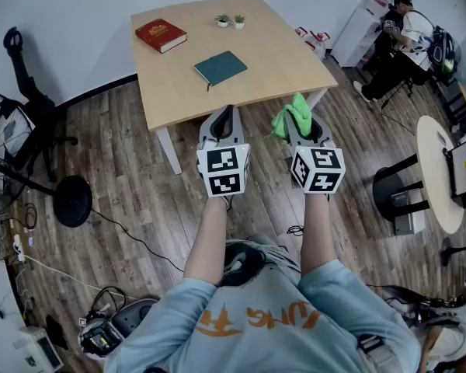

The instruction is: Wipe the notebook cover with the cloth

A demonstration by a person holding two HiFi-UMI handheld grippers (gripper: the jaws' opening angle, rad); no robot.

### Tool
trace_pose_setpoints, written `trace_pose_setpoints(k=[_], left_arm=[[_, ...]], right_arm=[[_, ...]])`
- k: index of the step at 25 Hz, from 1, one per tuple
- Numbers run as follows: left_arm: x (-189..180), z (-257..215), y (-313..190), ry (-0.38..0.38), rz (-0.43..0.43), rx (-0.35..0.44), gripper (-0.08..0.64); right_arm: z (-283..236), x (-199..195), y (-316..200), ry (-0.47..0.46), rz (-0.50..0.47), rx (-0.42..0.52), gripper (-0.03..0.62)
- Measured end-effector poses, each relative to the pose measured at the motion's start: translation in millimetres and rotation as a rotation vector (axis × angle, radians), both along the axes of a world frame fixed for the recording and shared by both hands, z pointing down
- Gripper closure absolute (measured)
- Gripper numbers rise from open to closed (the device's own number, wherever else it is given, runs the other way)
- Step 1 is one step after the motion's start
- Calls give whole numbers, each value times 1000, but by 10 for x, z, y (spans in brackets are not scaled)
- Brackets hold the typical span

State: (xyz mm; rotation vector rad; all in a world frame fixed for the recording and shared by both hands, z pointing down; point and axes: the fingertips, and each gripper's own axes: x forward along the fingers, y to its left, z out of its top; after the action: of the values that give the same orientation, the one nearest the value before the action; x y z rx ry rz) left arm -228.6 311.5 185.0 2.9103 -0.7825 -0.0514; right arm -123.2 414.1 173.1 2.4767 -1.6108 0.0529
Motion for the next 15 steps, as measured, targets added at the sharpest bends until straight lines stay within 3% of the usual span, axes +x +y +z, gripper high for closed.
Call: trace_pose_setpoints(k=[6,15], left_arm=[[-32,77,-39,-13,3,-30,541],[394,205,70,-10,66,-55,541]], right_arm=[[60,-20,86,-7,25,-32,463],[219,455,361,-49,117,-63,462]])
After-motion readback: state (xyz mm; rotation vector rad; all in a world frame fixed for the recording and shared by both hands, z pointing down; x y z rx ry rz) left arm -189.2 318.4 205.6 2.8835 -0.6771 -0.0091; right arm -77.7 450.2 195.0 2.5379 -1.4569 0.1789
